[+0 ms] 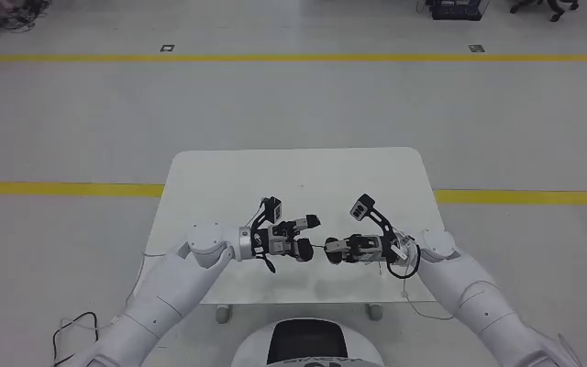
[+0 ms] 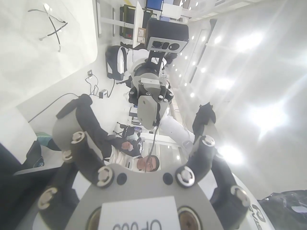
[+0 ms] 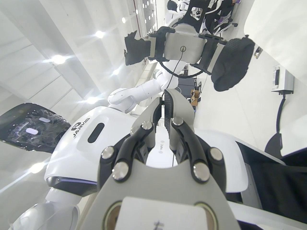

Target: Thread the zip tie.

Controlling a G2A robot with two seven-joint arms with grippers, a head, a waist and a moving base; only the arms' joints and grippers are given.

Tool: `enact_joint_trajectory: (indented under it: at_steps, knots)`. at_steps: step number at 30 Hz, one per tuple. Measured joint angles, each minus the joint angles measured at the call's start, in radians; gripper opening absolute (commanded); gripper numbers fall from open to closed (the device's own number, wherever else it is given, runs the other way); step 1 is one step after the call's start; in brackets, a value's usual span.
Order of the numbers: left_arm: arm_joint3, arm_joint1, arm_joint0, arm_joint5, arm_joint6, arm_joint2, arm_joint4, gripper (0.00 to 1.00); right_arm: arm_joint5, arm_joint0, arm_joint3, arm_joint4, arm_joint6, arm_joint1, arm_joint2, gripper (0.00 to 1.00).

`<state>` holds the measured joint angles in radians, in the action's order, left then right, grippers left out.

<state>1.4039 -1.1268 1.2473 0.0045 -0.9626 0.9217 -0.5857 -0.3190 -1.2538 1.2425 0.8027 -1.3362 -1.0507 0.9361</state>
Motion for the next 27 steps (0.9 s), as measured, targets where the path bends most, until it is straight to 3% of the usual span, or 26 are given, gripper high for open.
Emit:
enact_joint_trajectory:
  at_steps: [6, 8, 10, 11, 13, 18, 21, 27]
  knots:
    - [-0.003, 0.001, -0.004, -0.001, -0.002, -0.007, -0.005, 1.0, 0.003, 0.0, -0.003, -0.004, -0.001, -0.004, 0.002, 0.0]
    - [-0.005, 0.002, -0.006, -0.001, -0.001, -0.009, -0.005, 0.89, 0.005, 0.0, -0.005, -0.006, -0.002, -0.006, 0.003, 0.0]
    - [-0.008, 0.002, -0.009, -0.001, 0.001, -0.013, -0.004, 0.51, 0.008, 0.002, -0.011, -0.007, -0.003, -0.007, 0.002, 0.0]
    - [-0.009, 0.002, -0.01, -0.001, 0.001, -0.014, -0.004, 0.45, 0.01, 0.003, -0.014, -0.007, -0.004, -0.008, 0.002, 0.0]
    - [-0.011, 0.002, -0.012, -0.002, 0.0, -0.016, -0.006, 0.36, 0.014, 0.007, -0.024, -0.007, -0.008, -0.01, 0.001, 0.0]
    - [-0.016, 0.004, -0.016, -0.008, -0.008, -0.016, -0.015, 0.27, 0.024, 0.016, -0.051, -0.006, -0.017, -0.016, -0.001, 0.0]
    - [-0.02, 0.006, -0.018, -0.01, -0.023, -0.016, -0.026, 0.09, 0.028, 0.022, -0.071, -0.001, -0.028, -0.019, -0.001, 0.0]
    - [-0.024, 0.009, -0.024, -0.006, -0.047, -0.019, -0.027, 0.0, 0.038, 0.036, -0.107, 0.016, -0.054, -0.026, -0.006, 0.0]
